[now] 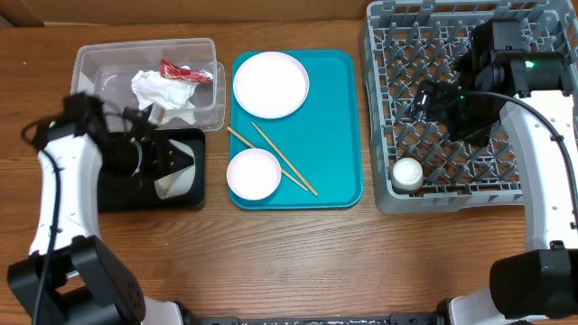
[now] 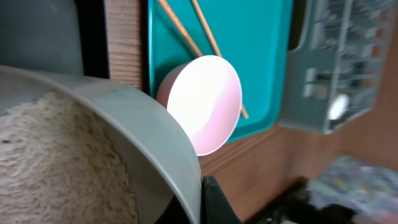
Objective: Sort waste into correct bins and load items into the dishwasher
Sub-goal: 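Tilt the bowl with the left gripper to pour rice onto the black tray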
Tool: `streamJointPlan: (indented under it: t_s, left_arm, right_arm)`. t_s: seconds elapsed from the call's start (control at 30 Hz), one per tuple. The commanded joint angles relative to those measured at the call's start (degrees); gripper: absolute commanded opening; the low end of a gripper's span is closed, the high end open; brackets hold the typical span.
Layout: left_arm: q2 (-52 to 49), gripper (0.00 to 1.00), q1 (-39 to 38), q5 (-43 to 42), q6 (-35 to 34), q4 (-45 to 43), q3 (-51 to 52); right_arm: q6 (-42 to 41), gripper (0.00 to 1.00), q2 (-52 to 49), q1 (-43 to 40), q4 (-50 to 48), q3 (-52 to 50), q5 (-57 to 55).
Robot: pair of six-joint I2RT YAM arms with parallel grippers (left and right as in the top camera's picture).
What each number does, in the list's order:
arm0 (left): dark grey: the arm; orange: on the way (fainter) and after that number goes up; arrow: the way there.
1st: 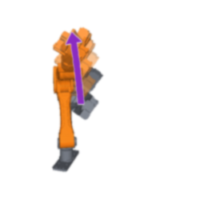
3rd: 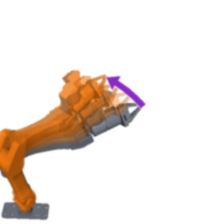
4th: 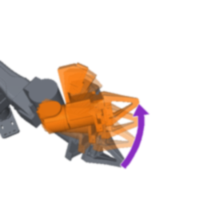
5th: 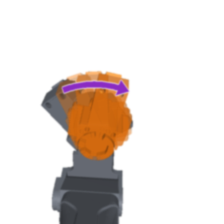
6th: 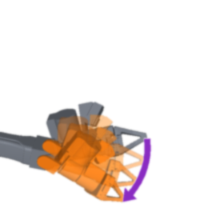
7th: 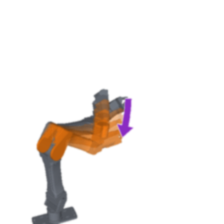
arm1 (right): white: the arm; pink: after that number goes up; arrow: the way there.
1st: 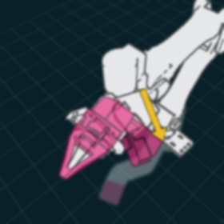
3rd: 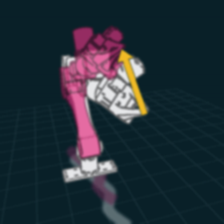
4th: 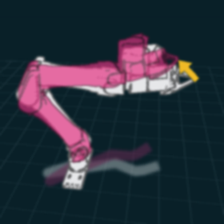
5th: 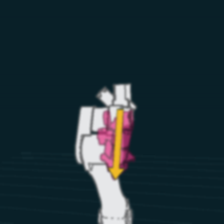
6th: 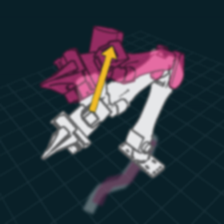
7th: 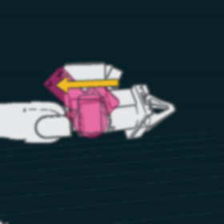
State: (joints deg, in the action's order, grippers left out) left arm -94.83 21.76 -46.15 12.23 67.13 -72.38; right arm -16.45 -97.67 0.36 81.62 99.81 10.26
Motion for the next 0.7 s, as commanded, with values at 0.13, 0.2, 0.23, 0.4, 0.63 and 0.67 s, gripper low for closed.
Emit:
streamJointPlan:
  t_s: [0.13, 0.2, 0.23, 0.4, 0.63, 0.67]
  left_arm:
    - [-5.60, 0.04, 11.98, -24.63, 5.92, -7.58, 5.49]
    - [-8.17, 0.04, 14.14, -29.31, 4.68, -8.57, 5.49]
    - [-9.42, 0.04, 15.02, -31.56, 3.65, -8.74, 5.49]
    - [-15.65, 0.04, 18.18, -43.19, 2.29, -8.48, 5.49]
    - [-17.99, 0.04, 19.15, -44.50, -1.18, -6.97, 5.46]
    - [-17.99, 0.04, 19.15, -44.50, -1.38, -6.95, 5.46]
  right_arm:
    - [0.17, 1.00, 1.66, -0.07, -0.26, 0.70, -0.11]
    - [0.17, 1.00, 1.66, -0.07, -0.28, 0.70, -0.11]
    - [0.17, 1.00, 1.66, -0.04, -0.26, 0.70, -0.11]
    - [0.17, 1.00, 1.66, -0.04, -0.26, 0.70, -0.11]
    - [0.17, 1.00, 1.66, -0.07, -0.26, 0.70, -0.13]
    - [0.17, 1.00, 1.66, -0.07, -0.28, 0.70, -0.13]
